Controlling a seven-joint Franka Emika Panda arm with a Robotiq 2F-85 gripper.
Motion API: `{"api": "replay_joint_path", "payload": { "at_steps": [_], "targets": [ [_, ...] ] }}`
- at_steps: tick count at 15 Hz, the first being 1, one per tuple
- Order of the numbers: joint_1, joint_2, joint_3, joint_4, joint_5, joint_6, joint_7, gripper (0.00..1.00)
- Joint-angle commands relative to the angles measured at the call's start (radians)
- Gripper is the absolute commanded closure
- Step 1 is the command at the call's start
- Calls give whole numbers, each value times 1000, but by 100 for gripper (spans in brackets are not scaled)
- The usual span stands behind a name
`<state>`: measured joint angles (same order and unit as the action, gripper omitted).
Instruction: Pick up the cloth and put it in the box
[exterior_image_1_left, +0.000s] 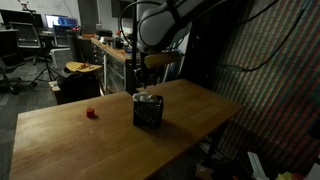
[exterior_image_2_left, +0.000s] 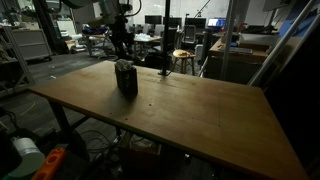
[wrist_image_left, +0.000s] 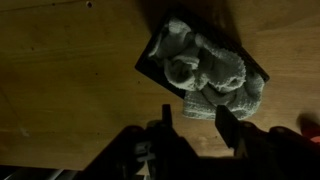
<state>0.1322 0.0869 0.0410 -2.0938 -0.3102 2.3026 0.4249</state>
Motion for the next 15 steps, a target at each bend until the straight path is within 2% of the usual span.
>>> {"api": "replay_joint_path", "payload": {
  "at_steps": [1,3,5,15],
  "targets": [
    [6,-2,17,26,-18,-16,34,81],
    [8,3,23,33,-16,-17,36,94],
    [9,9,28,40,-13,-18,37,100],
    [19,87,35,79,21,-7,33,98]
  ]
}}
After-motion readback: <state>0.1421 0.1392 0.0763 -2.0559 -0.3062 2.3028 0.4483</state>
